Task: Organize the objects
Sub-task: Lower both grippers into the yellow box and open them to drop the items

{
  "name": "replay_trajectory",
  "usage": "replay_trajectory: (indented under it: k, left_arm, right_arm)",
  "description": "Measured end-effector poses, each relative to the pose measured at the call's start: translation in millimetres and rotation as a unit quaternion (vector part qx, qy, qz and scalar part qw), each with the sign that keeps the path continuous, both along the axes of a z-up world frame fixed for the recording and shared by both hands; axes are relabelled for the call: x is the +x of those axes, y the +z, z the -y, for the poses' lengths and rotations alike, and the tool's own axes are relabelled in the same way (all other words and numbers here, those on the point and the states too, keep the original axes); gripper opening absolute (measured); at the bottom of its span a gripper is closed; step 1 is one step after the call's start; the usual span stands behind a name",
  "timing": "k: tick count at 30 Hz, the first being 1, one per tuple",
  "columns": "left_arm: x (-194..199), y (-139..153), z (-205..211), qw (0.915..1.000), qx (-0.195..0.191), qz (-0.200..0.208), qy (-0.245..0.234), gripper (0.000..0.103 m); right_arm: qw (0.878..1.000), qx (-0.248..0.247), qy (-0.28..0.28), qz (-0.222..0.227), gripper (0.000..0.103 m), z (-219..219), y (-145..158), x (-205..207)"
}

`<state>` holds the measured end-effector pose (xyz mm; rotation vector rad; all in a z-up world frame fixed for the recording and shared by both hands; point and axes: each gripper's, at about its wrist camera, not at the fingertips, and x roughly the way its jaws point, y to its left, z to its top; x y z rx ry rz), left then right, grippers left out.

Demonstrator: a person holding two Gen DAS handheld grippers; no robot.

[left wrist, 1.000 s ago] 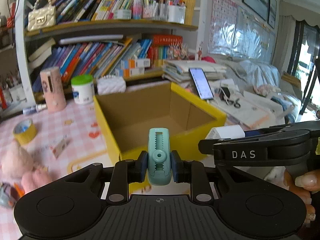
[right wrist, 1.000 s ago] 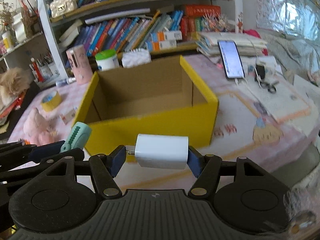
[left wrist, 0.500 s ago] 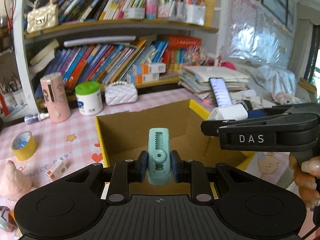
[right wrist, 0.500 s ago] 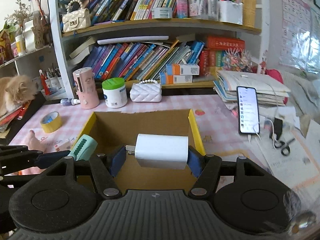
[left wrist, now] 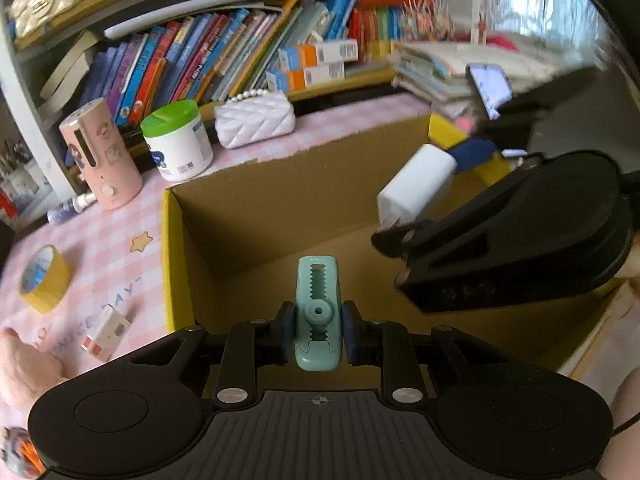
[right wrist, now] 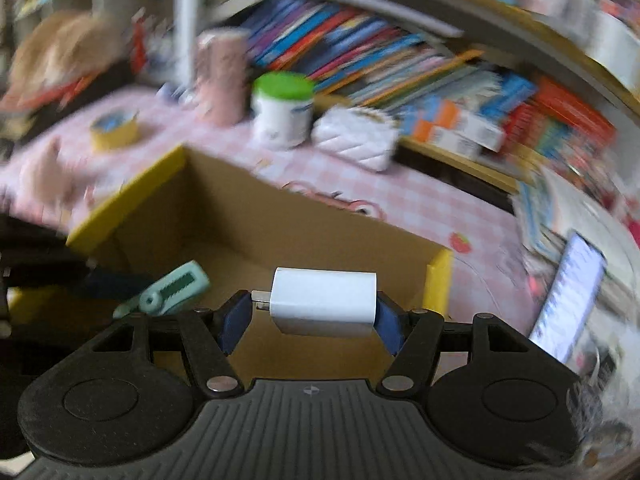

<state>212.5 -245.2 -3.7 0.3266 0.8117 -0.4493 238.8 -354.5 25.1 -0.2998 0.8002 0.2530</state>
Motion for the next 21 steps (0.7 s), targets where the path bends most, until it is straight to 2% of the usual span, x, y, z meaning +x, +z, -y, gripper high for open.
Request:
replay_trajectory:
  k: [4, 10, 14, 21]
  left_arm:
    - [4, -9, 7, 0.9994, 0.034, -0.01, -0.006, 0.023]
    - [4, -16, 12, 0.9985, 0.05, -0.017, -0.016, 0.023]
    - [3, -18, 16, 0.998, 0.058, -0.016, -0.021, 0.023]
    - [3, -20, 18, 0.9969, 0.074, -0.013, -0.024, 0.023]
  right_arm:
    - [0.997, -0.04, 0.061, -0.037, 0.063, -11, -18, 16]
    - [0.986, -0.079, 0.116, -0.084, 0.063, -21, -40, 34]
    - [0.982, -0.085, 0.125, -0.117, 0.062, -21, -51, 42]
    - [0.978, -0.092, 0.135, -0.133, 0.062, -23, -56, 44]
